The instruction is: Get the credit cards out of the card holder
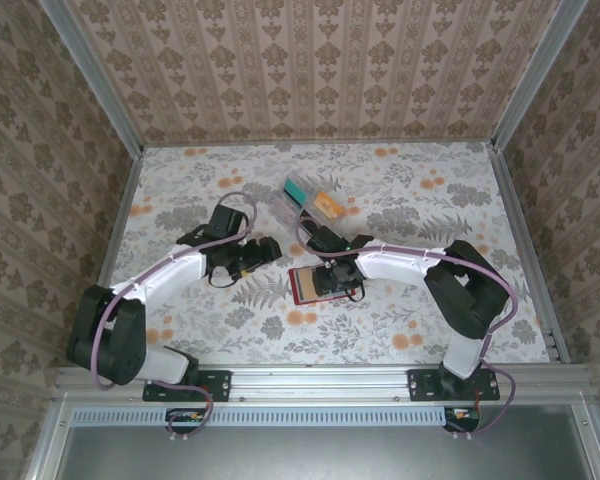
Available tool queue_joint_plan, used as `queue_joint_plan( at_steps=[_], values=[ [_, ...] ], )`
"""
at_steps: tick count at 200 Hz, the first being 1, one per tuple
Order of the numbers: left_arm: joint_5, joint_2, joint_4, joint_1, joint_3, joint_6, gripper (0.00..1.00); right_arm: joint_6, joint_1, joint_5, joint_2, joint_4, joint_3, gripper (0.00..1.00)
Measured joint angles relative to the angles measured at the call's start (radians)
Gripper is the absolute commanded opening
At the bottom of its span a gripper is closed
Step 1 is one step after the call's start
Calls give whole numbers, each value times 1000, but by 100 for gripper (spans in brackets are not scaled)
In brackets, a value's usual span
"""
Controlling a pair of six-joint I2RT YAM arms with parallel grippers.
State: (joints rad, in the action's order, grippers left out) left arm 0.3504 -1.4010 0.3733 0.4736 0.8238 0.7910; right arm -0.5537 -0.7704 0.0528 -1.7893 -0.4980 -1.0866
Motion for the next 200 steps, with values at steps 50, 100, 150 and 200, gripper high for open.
queue_joint_plan(
  at_steps=[50,100,150,200],
  values=[
    [83,-87,-82,76,0,50,43,-13,0,35,-11,0,-5,46],
    [132,-166,-121,126,2,63,38,-27,-1,43,-13,0,-5,46],
    [151,-220,-150,147,5,88,33,-30,8,21,0,8,2,47],
    [152,-225,-163,154,35,92,31,24,48,-61,108,31,31,58]
  ],
)
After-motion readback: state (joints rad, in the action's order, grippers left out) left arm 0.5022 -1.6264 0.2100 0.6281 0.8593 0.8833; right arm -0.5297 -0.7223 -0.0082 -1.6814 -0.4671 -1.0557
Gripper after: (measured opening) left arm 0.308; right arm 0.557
